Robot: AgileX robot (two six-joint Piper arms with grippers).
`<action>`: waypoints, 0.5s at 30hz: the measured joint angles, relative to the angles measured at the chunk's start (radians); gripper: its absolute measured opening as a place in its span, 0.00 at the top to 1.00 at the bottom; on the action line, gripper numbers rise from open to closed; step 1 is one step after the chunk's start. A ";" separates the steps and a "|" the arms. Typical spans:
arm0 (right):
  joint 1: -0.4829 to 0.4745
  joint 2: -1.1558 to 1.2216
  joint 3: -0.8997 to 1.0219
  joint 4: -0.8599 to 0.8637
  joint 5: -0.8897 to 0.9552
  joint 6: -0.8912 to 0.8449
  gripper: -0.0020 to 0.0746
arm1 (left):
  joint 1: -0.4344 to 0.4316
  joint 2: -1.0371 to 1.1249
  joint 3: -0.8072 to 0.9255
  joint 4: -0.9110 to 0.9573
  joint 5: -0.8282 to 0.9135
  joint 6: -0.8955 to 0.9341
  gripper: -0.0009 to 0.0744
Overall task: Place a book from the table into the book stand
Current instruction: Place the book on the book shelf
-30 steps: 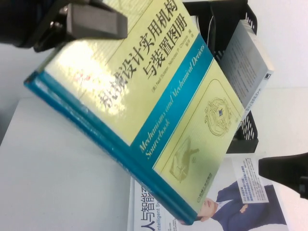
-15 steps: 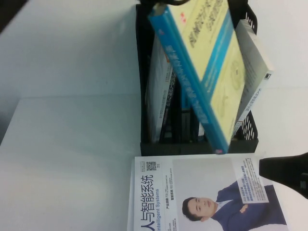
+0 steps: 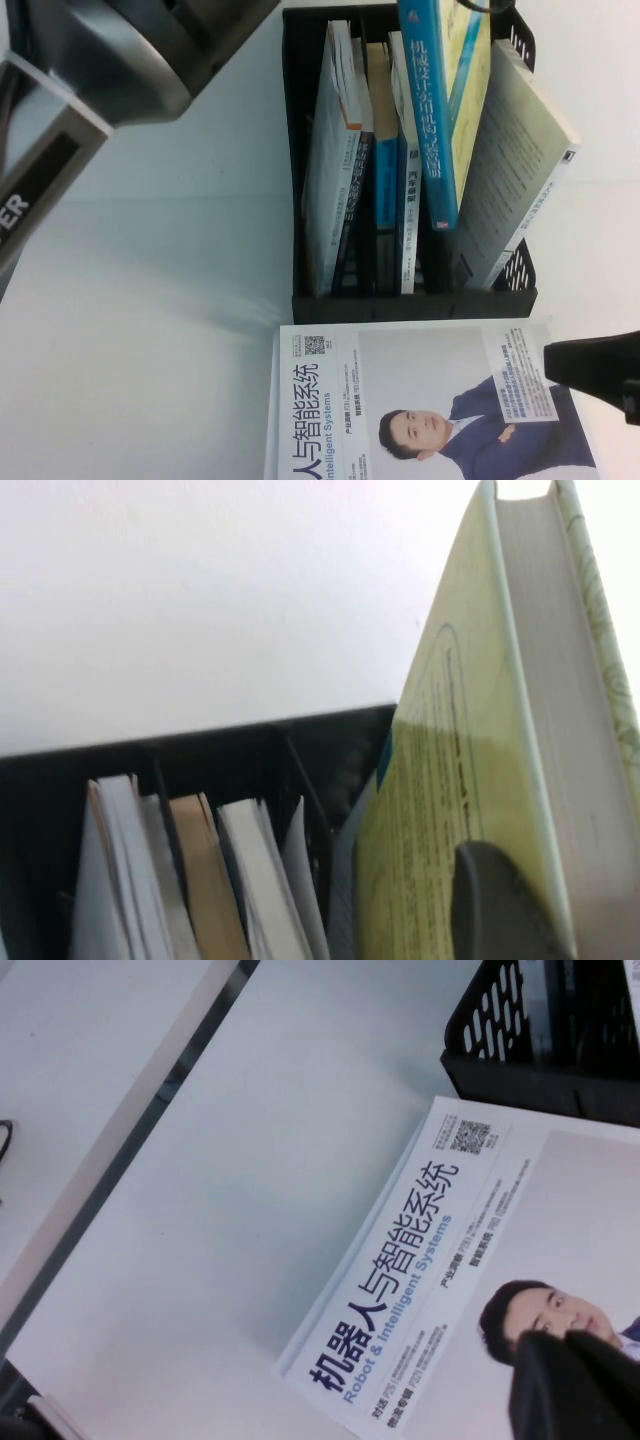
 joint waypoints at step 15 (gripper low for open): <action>0.000 0.000 0.000 -0.056 0.039 0.000 0.98 | 0.000 0.148 -0.009 0.067 -0.117 -0.064 0.73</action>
